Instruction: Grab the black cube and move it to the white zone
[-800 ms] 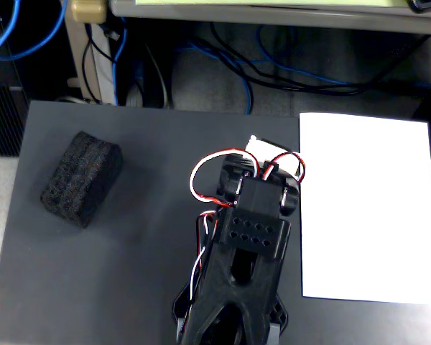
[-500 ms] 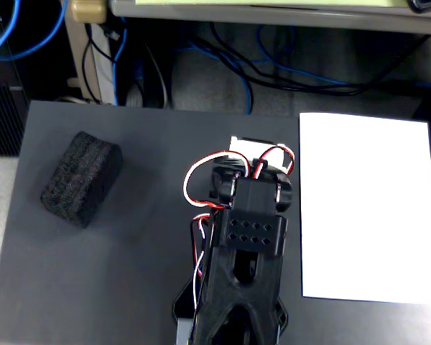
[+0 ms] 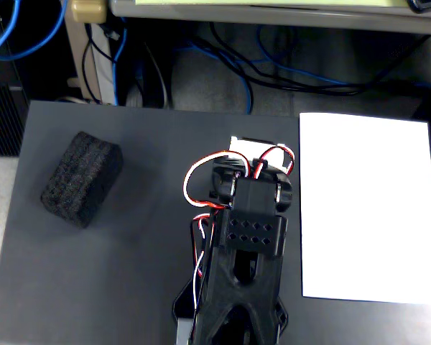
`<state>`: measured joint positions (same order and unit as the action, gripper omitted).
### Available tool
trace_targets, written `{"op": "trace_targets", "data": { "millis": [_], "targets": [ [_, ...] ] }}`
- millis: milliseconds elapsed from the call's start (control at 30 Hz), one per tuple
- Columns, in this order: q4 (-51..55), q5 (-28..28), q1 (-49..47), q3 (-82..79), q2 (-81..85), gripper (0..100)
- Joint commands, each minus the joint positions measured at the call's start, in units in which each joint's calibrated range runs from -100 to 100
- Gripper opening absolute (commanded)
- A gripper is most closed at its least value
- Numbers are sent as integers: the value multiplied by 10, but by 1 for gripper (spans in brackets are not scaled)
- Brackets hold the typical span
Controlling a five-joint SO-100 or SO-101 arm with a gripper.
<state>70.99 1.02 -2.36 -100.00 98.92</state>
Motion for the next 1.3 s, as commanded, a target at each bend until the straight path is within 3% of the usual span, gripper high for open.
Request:
{"op": "trace_targets", "data": {
  "millis": [0, 233, 433, 567, 667, 800, 900, 1033, 1133, 1267],
  "targets": [
    [-1, 1, -3, 53, 7, 1],
    [-1, 1, -4, 259, 7, 2],
    [0, -3, -4, 550, 7, 2],
    [78, -6, -6, 658, 6, 2],
    [125, -33, -113, 675, -48, 2],
    [117, -35, -254, 683, -258, 2],
    [117, -74, -339, 684, -401, 2],
    [149, -107, -435, 723, -560, 2],
    [276, -111, -493, 875, -642, 1],
    [284, -128, -522, 899, -732, 2]
  ]
}}
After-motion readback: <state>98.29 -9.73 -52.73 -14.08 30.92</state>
